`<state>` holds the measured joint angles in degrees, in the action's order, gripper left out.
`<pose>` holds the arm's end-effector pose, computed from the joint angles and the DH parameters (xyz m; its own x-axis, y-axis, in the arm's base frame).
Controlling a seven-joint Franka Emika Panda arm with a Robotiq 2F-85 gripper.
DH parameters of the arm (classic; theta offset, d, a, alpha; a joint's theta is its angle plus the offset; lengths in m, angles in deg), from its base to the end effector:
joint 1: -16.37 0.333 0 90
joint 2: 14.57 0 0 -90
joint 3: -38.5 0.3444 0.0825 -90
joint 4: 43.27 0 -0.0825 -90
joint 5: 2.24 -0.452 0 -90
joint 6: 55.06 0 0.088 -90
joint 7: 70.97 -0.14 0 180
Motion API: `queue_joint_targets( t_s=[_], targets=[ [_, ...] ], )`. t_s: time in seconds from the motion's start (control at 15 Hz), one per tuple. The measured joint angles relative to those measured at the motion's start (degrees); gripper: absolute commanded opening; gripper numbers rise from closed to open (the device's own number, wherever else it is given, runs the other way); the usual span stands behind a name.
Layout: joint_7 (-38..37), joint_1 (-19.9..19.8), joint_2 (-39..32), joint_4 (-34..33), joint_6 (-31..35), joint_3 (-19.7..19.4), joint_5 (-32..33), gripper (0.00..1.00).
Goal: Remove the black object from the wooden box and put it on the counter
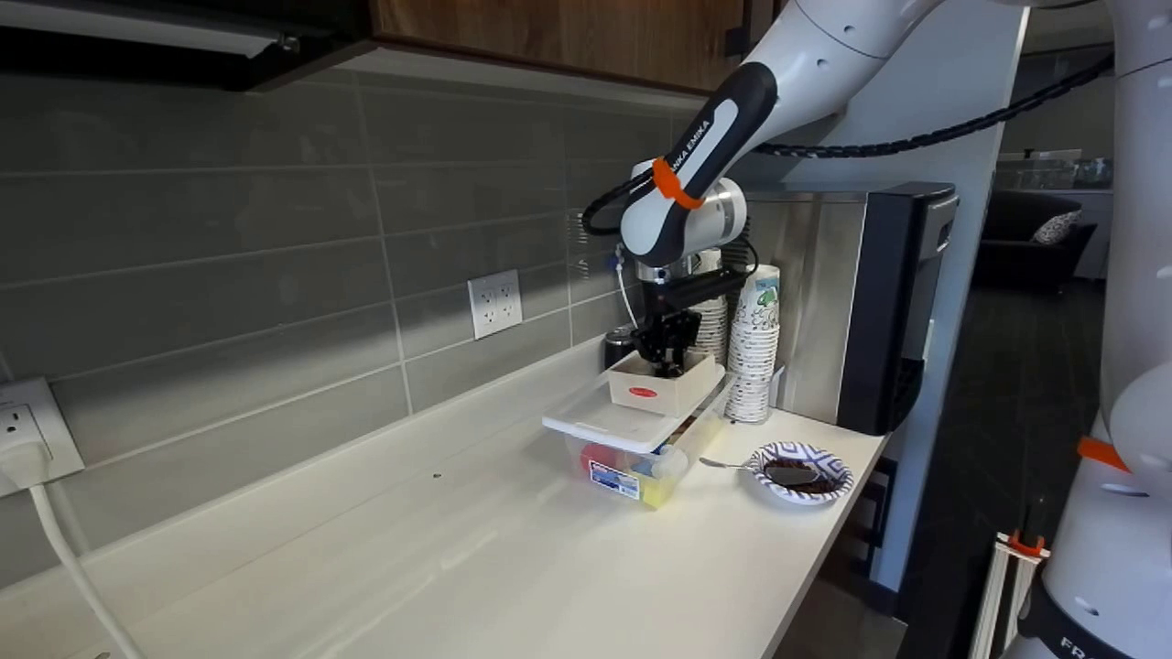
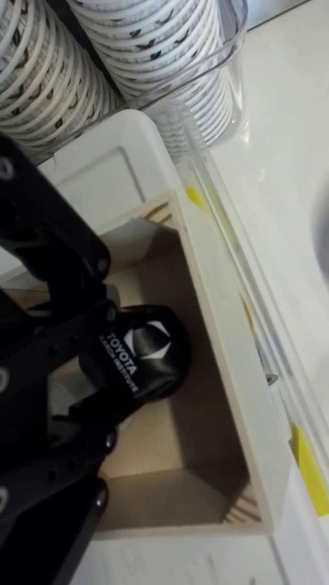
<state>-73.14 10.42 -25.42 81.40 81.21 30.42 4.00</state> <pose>0.5923 -0.1523 0.2536 0.9797 -0.1998 0.0137 -0.2001 -0.9744 0.1021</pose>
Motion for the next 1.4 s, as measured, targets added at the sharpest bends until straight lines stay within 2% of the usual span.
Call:
queue_joint_targets(
  t_s=[0.13, 0.67, 0.93, 1.4],
  targets=[
    [-0.3, 0.0, 0.0, -0.3, -0.4, 0.0, 0.0, 0.06],
    [-5.9, 0.8, 3.2, -3.2, -3.6, 0.1, 4.2, 0.08],
    [-7.8, 1.8, 8.3, -2.7, -9.5, 1.4, 6.6, 0.08],
    [-7.7, 2.1, 16.5, 4.3, -21.3, 4.0, 7.3, 0.08]
  ],
)
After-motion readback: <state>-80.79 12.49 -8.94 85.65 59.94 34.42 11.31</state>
